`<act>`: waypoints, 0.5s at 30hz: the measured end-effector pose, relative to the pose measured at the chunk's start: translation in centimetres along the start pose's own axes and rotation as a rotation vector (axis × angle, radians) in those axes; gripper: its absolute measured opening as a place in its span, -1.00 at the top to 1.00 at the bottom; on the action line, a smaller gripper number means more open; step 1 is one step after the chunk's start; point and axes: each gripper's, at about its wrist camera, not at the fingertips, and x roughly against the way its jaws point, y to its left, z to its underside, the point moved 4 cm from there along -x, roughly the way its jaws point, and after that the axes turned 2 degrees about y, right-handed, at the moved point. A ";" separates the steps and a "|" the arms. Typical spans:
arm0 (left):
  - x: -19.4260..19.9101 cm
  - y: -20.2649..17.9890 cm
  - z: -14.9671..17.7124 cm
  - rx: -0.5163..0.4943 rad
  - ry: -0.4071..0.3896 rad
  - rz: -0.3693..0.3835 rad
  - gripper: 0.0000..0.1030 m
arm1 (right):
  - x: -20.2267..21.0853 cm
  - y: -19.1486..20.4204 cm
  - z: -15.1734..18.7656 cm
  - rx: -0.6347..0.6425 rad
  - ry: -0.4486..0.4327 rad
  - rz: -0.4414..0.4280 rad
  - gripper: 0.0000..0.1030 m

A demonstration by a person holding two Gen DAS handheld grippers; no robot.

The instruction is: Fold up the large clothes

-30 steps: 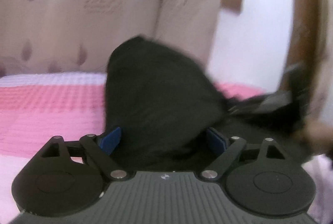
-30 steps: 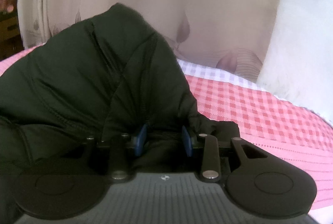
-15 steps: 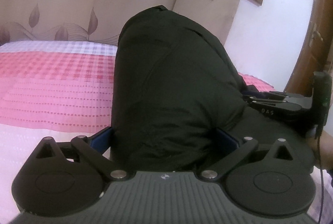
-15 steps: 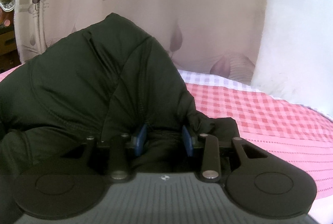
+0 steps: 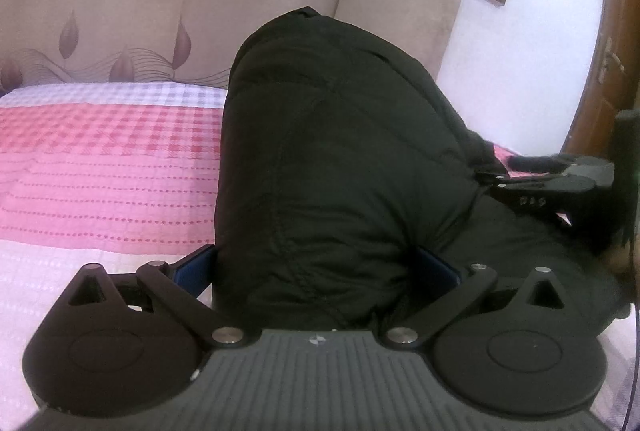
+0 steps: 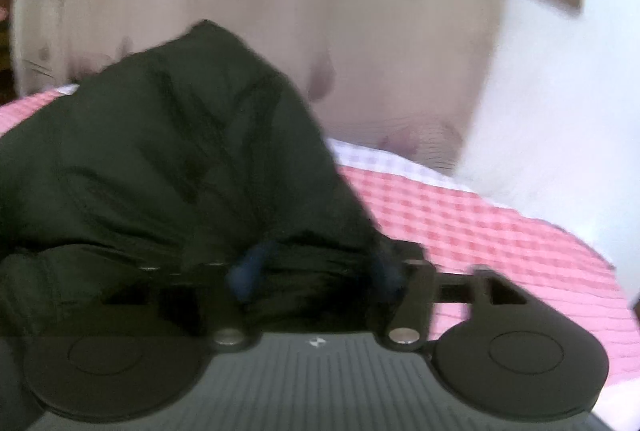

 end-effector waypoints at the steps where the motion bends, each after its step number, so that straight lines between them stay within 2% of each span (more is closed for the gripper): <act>1: 0.0 0.0 0.0 0.000 0.000 0.000 -1.00 | 0.2 -0.6 -0.2 -0.022 0.014 0.045 -0.93; 5: 0.1 0.1 0.0 0.002 -0.002 0.002 -1.00 | 2.8 -2.3 -0.3 -0.113 -0.033 0.053 -0.93; 8: 0.1 0.1 0.1 0.000 -0.005 0.004 -1.00 | 5.4 -3.0 0.3 -0.184 -0.065 0.007 -0.93; 11: 0.1 0.0 0.1 -0.001 -0.008 0.008 -1.00 | 7.2 -2.9 0.7 -0.219 -0.095 0.002 -0.93; 13: 0.1 -0.1 0.1 -0.003 -0.009 0.009 -1.00 | 8.2 -2.6 0.1 -0.225 -0.124 -0.053 -0.92; 14: 0.0 -0.1 0.1 -0.002 -0.009 0.011 -1.00 | 8.6 -2.1 -0.8 -0.202 -0.135 -0.084 -0.85; 15: 0.0 -0.1 0.1 -0.002 -0.010 0.012 -1.00 | 8.7 -1.5 -1.8 -0.172 -0.141 -0.106 -0.69</act>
